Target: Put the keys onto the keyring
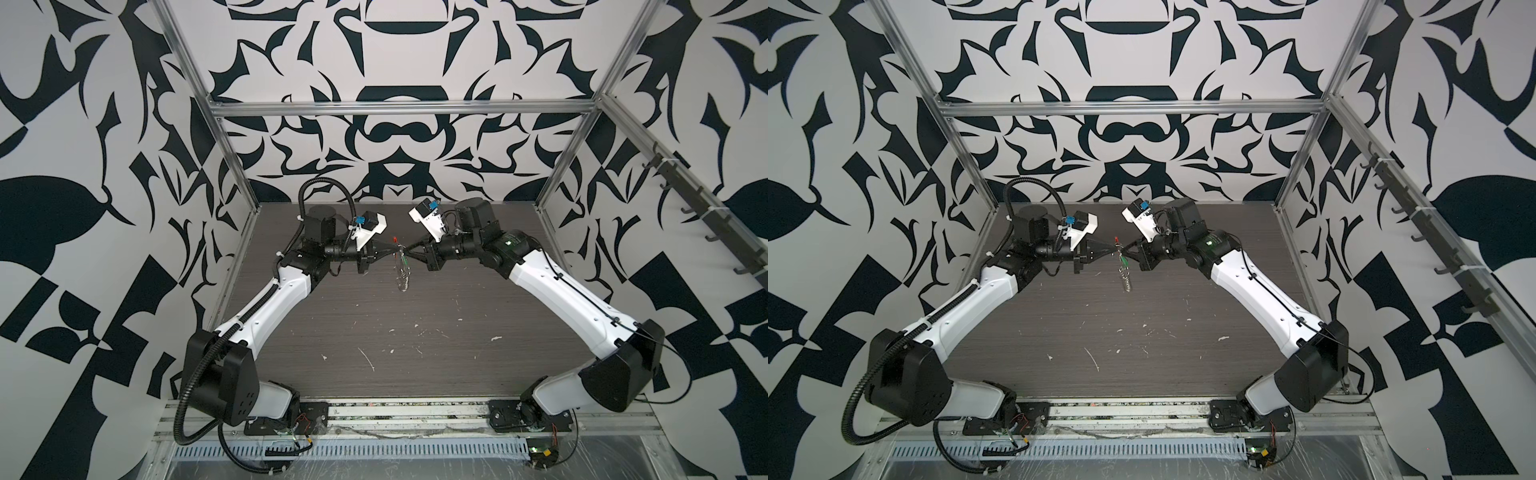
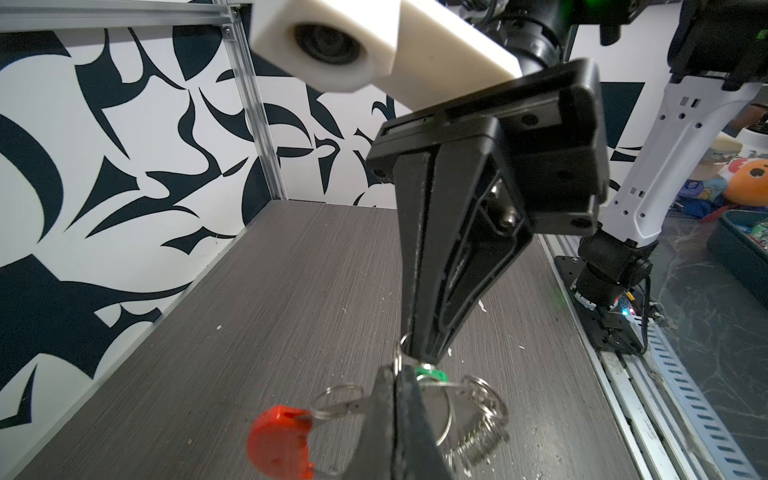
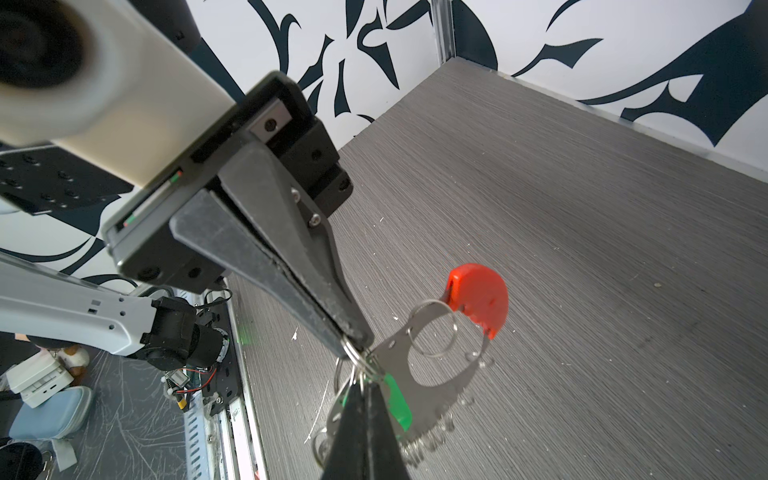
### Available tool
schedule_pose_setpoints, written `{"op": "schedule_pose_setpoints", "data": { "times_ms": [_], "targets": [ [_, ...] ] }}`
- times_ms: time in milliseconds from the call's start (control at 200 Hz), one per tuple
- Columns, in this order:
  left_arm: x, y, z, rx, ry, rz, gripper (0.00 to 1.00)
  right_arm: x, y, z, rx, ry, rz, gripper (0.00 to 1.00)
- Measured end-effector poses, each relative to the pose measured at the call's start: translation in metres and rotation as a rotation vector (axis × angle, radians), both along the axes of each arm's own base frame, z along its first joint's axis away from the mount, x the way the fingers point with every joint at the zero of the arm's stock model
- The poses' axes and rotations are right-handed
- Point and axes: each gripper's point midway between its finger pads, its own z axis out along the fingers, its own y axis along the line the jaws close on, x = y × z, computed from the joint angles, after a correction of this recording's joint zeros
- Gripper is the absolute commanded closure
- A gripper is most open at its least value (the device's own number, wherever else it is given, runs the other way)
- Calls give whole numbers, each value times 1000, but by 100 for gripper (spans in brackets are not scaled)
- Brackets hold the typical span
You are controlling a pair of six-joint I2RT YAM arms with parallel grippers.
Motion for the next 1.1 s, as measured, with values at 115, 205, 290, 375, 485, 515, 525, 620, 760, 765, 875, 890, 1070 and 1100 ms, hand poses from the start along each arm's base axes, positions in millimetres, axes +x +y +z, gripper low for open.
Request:
{"op": "schedule_pose_setpoints", "data": {
  "times_ms": [115,205,290,375,485,515,525,620,760,765,875,890,1070,1100],
  "targets": [
    [0,0,0,0,0,0,100,0,0,0,0,-1,0,100],
    [0,0,0,0,-3,0,100,0,0,1,1,-2,0,100],
    [0,0,0,0,-3,-1,100,-1,-1,2,2,-4,0,100],
    [1,0,1,-1,-5,-1,100,-2,-1,4,5,-9,-1,100],
    [1,-1,1,-1,-5,-1,100,-3,-3,8,10,-19,-3,100],
    [1,-1,1,-1,-6,-2,100,-3,-3,8,10,-19,-3,100],
    [1,-1,1,-1,-6,-2,100,-3,-3,9,10,-20,-3,100],
    [1,-1,2,-2,-8,-2,100,-3,-3,9,10,-21,-3,100],
    [1,-1,2,-2,-7,-4,100,-3,-3,9,10,-21,-4,100],
    [1,-1,2,-2,-7,-4,100,-3,-3,9,10,-21,-4,100],
    [1,-1,2,-1,-9,-6,100,-3,-3,9,10,-20,-3,100],
    [1,-1,2,-1,-9,-6,100,-3,-3,9,10,-20,-3,100],
    [0,-1,1,1,-14,-11,100,-3,-3,9,11,-19,-4,100],
    [0,-1,1,2,-15,-12,100,-3,-3,9,11,-19,-4,100]
  ]
}}
